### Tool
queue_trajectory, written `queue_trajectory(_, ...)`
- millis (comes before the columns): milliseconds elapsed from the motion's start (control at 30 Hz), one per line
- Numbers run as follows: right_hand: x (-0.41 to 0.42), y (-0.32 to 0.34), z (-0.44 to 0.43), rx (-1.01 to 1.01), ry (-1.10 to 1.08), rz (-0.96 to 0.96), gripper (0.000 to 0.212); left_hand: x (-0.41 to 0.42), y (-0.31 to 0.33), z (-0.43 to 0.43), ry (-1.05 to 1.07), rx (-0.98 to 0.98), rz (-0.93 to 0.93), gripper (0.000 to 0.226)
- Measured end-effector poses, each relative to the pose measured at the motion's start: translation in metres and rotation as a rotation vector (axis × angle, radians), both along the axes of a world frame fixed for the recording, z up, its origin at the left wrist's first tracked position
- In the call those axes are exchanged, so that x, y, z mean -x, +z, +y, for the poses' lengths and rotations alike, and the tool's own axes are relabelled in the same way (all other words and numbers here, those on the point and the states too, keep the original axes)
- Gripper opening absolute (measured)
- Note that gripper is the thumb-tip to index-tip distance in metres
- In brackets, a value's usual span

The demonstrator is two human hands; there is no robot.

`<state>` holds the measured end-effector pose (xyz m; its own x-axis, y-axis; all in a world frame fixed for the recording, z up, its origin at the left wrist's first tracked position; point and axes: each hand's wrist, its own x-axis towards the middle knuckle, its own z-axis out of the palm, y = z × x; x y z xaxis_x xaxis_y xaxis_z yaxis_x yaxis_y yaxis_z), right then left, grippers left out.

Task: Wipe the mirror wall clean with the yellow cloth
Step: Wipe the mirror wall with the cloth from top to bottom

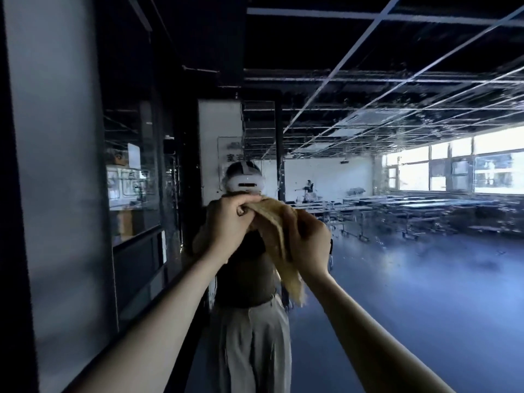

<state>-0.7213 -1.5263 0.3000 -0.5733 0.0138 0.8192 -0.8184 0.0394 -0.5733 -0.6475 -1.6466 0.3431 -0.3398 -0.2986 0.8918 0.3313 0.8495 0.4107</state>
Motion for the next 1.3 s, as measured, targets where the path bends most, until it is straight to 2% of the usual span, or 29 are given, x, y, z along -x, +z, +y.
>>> queue_trajectory(100, 0.000, -0.010, 0.014, 0.015, -0.022, -0.104, 0.035, 0.010, -0.004, 0.012, -0.036, 0.021, -0.156, 0.025)
queue_trajectory(200, 0.006, -0.025, 0.025, -0.037, -0.067, -0.232, 0.016, 0.014, -0.012, 0.018, -0.116, 0.024, -0.322, 0.015)
queue_trajectory(300, 0.012, -0.039, 0.040, -0.088, -0.107, -0.283, 0.008, 0.021, -0.023, 0.022, -0.202, -0.074, -0.401, 0.012)
queue_trajectory(400, 0.005, -0.055, 0.052, -0.025, -0.051, -0.197, 0.019, 0.033, -0.039, 0.033, -0.311, -0.231, -0.408, 0.013)
queue_trajectory(500, -0.002, -0.073, 0.057, -0.073, 0.044, -0.060, 0.042, 0.044, -0.054, 0.047, -0.313, -0.369, -0.448, 0.020)
queue_trajectory(600, 0.002, -0.082, 0.061, -0.061, 0.142, -0.042, 0.057, 0.052, -0.057, 0.060, -0.299, -0.433, -0.487, 0.027)
queue_trajectory(767, 0.023, -0.088, 0.064, -0.055, 0.214, -0.003, 0.059, 0.065, -0.057, 0.078, -0.337, -0.484, -0.572, 0.030)
queue_trajectory(867, 0.038, -0.076, 0.073, -0.089, 0.178, 0.082, 0.061, 0.071, -0.050, 0.086, -0.364, -0.513, -0.552, 0.030)
queue_trajectory(933, 0.050, -0.067, 0.084, -0.078, 0.151, 0.123, 0.058, 0.073, -0.044, 0.093, -0.377, -0.408, -0.530, 0.019)
queue_trajectory(1033, 0.083, -0.054, 0.106, 0.036, 0.031, 0.161, 0.045, 0.076, -0.035, 0.097, -0.362, -0.252, -0.448, 0.021)
queue_trajectory(1167, 0.149, -0.016, 0.123, 0.147, -0.194, 0.146, 0.034, 0.083, -0.037, 0.094, -0.186, -0.141, -0.280, 0.019)
queue_trajectory(1233, 0.173, -0.002, 0.116, 0.047, -0.280, 0.198, 0.035, 0.090, -0.043, 0.085, -0.111, -0.115, -0.211, 0.023)
queue_trajectory(1300, 0.185, -0.011, 0.101, -0.098, -0.372, 0.260, 0.042, 0.096, -0.051, 0.075, -0.053, -0.085, -0.180, 0.011)
